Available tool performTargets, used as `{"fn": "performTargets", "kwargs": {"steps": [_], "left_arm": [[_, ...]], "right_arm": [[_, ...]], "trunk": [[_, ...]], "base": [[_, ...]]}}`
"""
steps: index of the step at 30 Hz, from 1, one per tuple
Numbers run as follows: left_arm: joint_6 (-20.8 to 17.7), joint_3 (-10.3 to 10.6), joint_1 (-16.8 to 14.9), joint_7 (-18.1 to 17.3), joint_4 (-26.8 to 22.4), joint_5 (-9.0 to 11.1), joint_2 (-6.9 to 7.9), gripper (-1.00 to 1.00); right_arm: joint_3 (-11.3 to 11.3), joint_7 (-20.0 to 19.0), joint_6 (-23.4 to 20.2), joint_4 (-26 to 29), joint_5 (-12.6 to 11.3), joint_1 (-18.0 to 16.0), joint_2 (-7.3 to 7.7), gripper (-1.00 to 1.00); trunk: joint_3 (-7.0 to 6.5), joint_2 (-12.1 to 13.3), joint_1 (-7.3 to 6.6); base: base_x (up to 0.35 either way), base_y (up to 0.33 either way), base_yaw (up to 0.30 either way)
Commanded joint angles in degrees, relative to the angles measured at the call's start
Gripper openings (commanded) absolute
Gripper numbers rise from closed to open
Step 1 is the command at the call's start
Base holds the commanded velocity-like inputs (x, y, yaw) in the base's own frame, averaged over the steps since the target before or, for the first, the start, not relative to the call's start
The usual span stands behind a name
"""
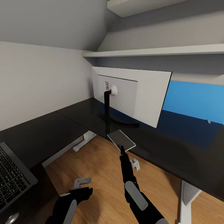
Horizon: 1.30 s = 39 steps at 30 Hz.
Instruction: In the bedroom, organize the workspace by keeping the computer under the desk, ensuring the monitor is on the desk, placing the keyboard on the desk next to the monitor, placing the mouse on the desk next to the keyboard, moving the folder from the swivel chair onto the desk next to the mouse, stacking the notebook on top of the folder with the pen on top of the notebook, and positioning the swivel chair next to the desk.
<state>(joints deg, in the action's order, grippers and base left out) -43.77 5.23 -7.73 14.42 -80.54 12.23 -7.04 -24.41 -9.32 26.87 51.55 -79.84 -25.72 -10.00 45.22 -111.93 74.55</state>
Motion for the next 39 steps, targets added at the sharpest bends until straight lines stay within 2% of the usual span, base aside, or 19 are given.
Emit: {"fn": "performTargets", "kwargs": {"steps": [1, 21, 25, 34, 39], "left_arm": [[-0.18, 0.05, -0.04, 0.53, -0.06, 0.60, 0.01, 1.00], [-0.18, 0.05, -0.03, 0.53, -0.06, 0.60, 0.01, 1.00], [-0.25, -1.05, -0.06, 0.53, -0.06, 0.60, -0.03, 1.00], [-0.27, -1.91, -0.05, 0.46, -0.06, 0.60, -0.08, 1.00], [-0.27, -2.04, -0.03, 0.44, -0.06, 0.60, -0.08, 1.00]], "right_arm": [[-0.13, -0.37, 0.28, -0.05, -0.60, -0.05, 0.00, 1.00], [-0.29, -0.46, 0.28, 0.01, -0.53, -0.09, 0.00, 1.00], [-0.29, -0.52, 0.28, 0.02, -0.57, -0.04, 0.00, 1.00], [-0.29, -0.52, 0.28, 0.03, -0.58, -0.06, 0.00, 1.00], [-0.29, -0.52, 0.28, 0.02, -0.58, -0.04, 0.00, 1.00]], "trunk": [[0.05, -0.02, -0.01], [0.05, -0.02, -0.01], [-0.67, 1.58, -0.89], [-0.67, 1.58, -0.89], [-1.20, 2.78, -1.55]], "base": [[0.000, 0.000, 0.000], [0.000, 0.000, 0.000], [0.000, 0.000, 0.000], [0.000, 0.000, 0.000], [0.000, 0.000, 0.000]]}}
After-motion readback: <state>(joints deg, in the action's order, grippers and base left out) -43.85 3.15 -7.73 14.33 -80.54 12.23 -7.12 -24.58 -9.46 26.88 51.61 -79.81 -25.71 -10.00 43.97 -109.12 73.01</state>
